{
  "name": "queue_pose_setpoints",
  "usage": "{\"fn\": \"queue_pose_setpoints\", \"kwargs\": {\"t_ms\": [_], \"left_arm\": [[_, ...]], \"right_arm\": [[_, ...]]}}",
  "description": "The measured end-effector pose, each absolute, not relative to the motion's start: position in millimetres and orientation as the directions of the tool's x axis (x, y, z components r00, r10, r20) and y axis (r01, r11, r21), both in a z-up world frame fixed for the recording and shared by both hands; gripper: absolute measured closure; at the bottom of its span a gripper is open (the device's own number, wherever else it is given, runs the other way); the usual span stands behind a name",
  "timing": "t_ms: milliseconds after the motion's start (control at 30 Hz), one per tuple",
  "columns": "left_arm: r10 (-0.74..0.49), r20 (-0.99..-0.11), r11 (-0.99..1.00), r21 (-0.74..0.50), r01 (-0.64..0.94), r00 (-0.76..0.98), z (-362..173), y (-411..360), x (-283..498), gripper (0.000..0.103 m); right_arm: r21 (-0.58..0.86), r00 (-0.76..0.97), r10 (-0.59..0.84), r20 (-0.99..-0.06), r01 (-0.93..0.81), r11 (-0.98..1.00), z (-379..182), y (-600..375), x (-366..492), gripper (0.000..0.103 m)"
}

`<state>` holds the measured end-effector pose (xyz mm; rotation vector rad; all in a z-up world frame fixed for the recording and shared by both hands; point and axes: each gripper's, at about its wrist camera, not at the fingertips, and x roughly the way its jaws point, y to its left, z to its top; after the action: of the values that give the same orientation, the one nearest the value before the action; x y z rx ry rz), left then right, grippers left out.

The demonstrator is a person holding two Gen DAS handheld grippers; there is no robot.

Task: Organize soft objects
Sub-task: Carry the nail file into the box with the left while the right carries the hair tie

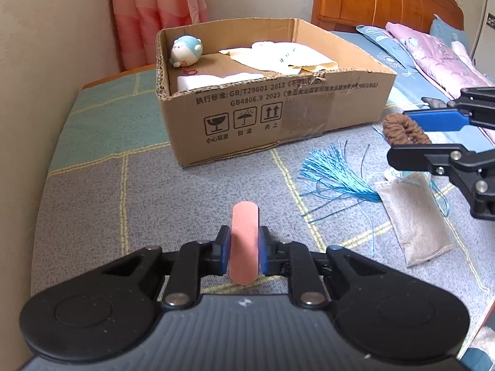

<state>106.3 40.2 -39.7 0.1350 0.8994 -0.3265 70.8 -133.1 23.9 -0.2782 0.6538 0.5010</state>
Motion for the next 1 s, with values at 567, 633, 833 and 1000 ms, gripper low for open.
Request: {"fn": "queue_pose_setpoints", "kwargs": {"t_ms": [567, 633, 833, 1000], "left_arm": [[-0.276, -0.688, 0.919, 0.014, 0.393, 0.672, 31.9, 30.7, 101.2, 0.086], [-0.284, -0.671, 0.916, 0.022, 0.402, 0.684, 42.8, 25.6, 111.8, 0.086], [-0.273, -0.649, 0.918, 0.044, 0.393, 0.710, 60.4, 10.5, 171.9, 0.086], [-0.223, -0.665, 0.927, 0.083, 0.367, 0.713, 59.3, -3.8, 227.1, 0.086]], "right_arm": [[-0.095, 0.699, 0.373, -0.609, -0.531, 0.842, 43.5, -142.1, 68.1, 0.056], [-0.087, 0.706, 0.377, -0.599, -0.525, 0.846, 48.2, -146.3, 69.4, 0.056], [-0.077, 0.725, 0.375, -0.578, -0.506, 0.859, 55.8, -155.3, 70.2, 0.056], [-0.093, 0.739, 0.350, -0.576, -0.485, 0.870, 58.8, -161.7, 68.4, 0.056]]}}
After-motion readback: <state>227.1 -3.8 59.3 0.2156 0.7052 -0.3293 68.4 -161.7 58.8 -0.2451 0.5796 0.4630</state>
